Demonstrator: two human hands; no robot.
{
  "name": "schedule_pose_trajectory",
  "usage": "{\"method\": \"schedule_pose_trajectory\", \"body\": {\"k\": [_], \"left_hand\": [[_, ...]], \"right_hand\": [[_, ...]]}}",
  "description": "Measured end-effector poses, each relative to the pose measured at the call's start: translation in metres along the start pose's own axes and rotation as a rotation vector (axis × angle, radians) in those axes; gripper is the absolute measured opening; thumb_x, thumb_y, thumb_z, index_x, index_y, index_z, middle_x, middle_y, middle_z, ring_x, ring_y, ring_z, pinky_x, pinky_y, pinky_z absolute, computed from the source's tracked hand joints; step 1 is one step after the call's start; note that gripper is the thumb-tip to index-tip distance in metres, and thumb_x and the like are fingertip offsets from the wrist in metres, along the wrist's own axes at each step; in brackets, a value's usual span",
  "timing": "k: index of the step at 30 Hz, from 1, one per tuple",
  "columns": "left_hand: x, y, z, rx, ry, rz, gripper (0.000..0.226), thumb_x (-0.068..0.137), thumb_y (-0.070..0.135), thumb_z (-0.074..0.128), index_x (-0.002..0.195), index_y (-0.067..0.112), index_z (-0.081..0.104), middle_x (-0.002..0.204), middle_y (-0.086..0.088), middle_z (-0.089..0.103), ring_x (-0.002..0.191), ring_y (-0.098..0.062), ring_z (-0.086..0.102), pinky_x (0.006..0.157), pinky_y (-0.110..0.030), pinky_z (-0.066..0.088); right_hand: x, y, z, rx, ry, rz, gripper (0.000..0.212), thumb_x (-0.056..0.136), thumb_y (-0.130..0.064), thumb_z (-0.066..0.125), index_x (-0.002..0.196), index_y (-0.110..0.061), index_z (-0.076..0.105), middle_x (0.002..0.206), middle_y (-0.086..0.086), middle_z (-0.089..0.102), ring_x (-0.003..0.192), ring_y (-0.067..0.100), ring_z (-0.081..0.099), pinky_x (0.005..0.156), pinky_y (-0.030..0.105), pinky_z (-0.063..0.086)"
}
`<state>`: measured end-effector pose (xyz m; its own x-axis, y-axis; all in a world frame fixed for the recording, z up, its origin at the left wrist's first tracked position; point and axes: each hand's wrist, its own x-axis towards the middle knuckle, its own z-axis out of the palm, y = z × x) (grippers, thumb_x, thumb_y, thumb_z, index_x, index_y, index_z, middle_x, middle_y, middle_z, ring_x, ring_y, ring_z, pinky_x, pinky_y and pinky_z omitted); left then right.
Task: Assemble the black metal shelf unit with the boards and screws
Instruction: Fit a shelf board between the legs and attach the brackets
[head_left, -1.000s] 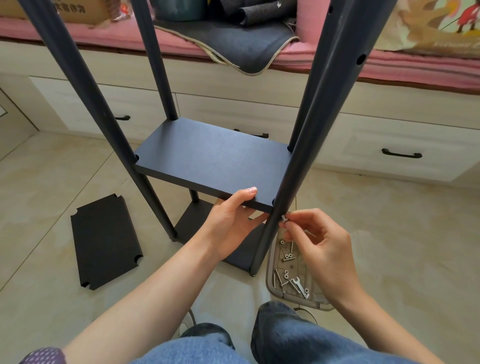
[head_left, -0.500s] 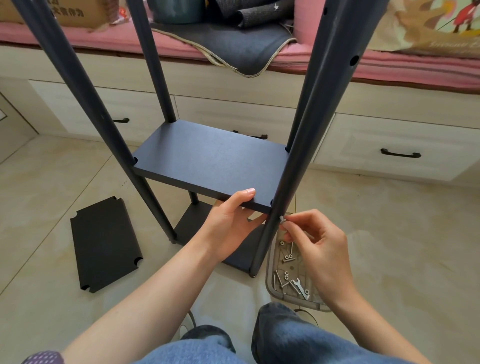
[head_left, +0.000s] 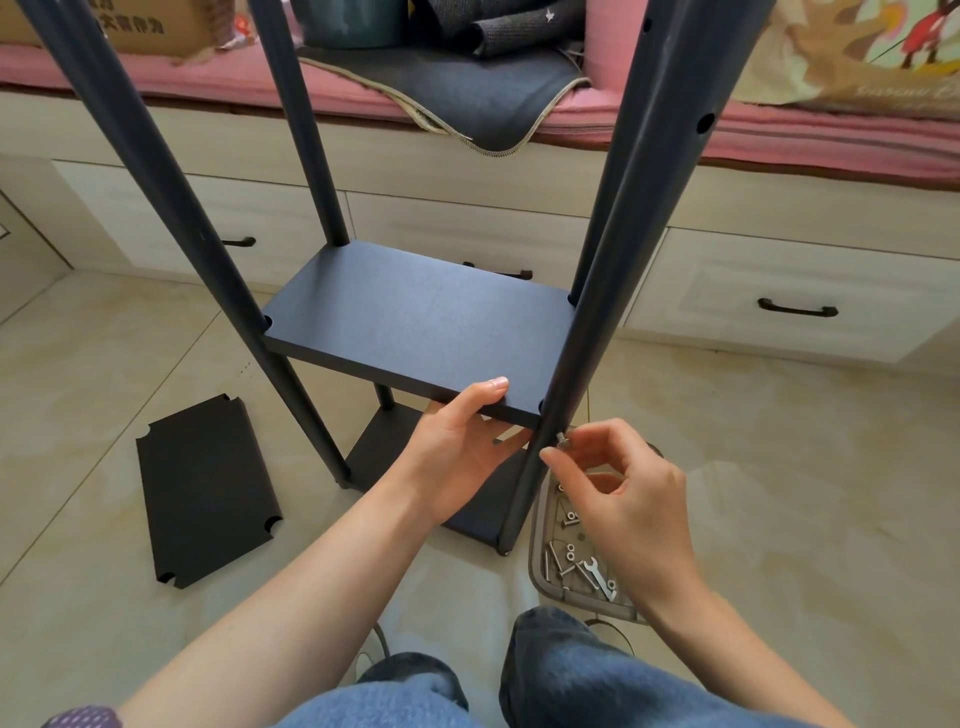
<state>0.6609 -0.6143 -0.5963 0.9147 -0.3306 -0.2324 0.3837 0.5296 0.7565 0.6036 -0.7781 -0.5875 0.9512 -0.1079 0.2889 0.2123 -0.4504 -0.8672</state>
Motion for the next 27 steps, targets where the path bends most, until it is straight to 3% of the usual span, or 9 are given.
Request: {"method": "schedule_pose_trajectory", "body": {"k": [8,13,21,27], "left_hand": [[0.0003,0.0009,0.0010,-0.003,-0.014,0.005,0.014,0.087,0.028,0.064,0.093,0.015,0.068,0.119,-0.018,0.061,0.120,-0.036,0.058,0.108,-0.047,0.047],[0.0010,0.0004,-0.0006,0.029,-0.007,0.012,0.031,0.087,0.029,0.063,0.111,0.009,0.061,0.125,-0.020,0.057,0.125,-0.040,0.056,0.111,-0.050,0.044],[0.0017,0.0004,-0.0016,-0.003,-0.021,0.008,0.013,0.088,0.026,0.064,0.093,0.015,0.068,0.120,-0.018,0.060,0.127,-0.042,0.054,0.112,-0.052,0.042],[0.0015,0.0011,-0.0010,0.035,-0.017,0.023,0.018,0.089,0.030,0.063,0.097,0.015,0.069,0.116,-0.015,0.062,0.120,-0.034,0.059,0.110,-0.050,0.045]], "right_hand": [[0.0029,0.0025,0.0025,-0.058,0.031,-0.053,0.008,0.087,-0.017,0.073,0.085,-0.020,0.067,0.071,-0.016,0.066,0.068,0.005,0.065,0.059,0.011,0.048],[0.0025,0.0046,0.0028,-0.011,0.003,-0.019,0.007,0.090,-0.020,0.070,0.085,-0.024,0.066,0.072,-0.014,0.068,0.069,0.007,0.067,0.061,0.017,0.051],[0.0043,0.0067,0.0004,-0.182,0.016,-0.213,0.011,0.088,-0.012,0.072,0.088,-0.018,0.063,0.074,-0.010,0.064,0.071,0.006,0.062,0.062,0.015,0.048],[0.0052,0.0039,0.0032,-0.096,-0.012,-0.034,0.012,0.092,-0.028,0.066,0.080,-0.029,0.065,0.067,-0.015,0.066,0.066,0.004,0.066,0.060,0.012,0.046]]}}
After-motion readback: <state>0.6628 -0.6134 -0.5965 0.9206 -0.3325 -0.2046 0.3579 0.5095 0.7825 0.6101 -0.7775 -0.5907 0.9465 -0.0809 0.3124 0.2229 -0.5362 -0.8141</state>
